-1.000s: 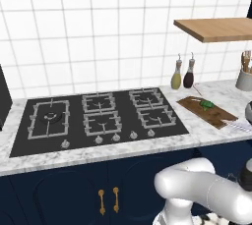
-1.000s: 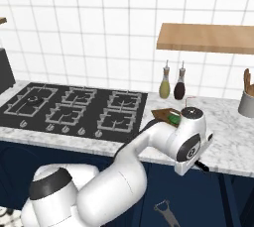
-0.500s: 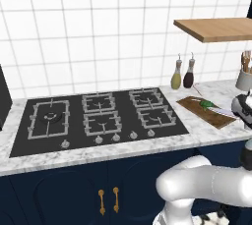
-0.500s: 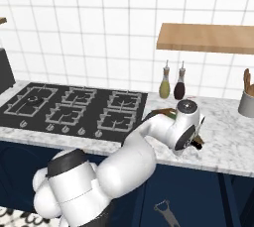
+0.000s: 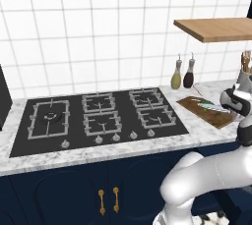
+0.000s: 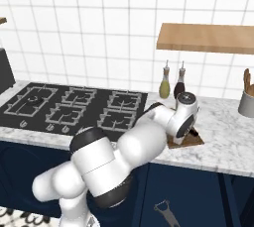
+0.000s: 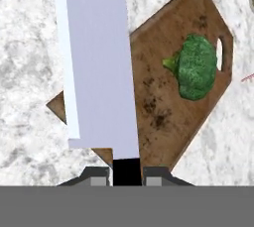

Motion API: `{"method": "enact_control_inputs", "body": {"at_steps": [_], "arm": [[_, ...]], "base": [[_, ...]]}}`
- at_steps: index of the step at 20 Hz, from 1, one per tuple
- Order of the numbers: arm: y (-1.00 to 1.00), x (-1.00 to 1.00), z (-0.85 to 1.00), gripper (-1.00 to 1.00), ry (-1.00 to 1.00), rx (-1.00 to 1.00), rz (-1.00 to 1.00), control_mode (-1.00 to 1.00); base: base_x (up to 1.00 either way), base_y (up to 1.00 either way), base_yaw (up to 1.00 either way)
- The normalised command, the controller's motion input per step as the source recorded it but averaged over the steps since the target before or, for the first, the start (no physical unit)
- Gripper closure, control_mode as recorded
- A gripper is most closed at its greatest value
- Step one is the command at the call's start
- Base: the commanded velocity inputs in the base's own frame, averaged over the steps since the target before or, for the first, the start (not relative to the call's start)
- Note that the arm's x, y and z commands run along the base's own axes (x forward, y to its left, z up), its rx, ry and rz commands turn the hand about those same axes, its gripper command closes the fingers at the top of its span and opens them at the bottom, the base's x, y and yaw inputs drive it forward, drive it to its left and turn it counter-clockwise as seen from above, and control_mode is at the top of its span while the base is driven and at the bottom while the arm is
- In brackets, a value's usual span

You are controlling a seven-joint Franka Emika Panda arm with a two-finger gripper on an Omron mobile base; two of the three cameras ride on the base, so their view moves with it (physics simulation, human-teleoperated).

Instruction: Place the appropriate cutting tool for cutting the broccoli skin on the cutting board.

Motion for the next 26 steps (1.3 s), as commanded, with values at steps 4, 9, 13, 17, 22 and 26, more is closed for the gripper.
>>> {"method": "enact_control_inputs", "body": {"at_steps": [4, 9, 13, 17, 22, 26], "arm": [[-0.06, 0.30, -0.31, 1.00, 0.01, 0.01, 0.11, -1.00], [-0.03, 0.21, -0.42, 1.00, 0.03, 0.00, 0.08, -1.00], [0.00, 0.23, -0.51, 1.00, 0.07, 0.00, 0.07, -1.00], [0.00, 0.23, -0.45, 1.00, 0.06, 0.00, 0.06, -1.00], [-0.08, 0.26, -0.08, 1.00, 0.01, 0.00, 0.01, -1.00], [-0.16, 0.17, -0.08, 1.00, 0.00, 0.00, 0.00, -1.00]], "base": [[0.00, 0.00, 0.00], [0.00, 0.00, 0.00], [0.00, 0.00, 0.00], [0.00, 0.00, 0.00], [0.00, 0.00, 0.00], [0.00, 0.00, 0.00]]}}
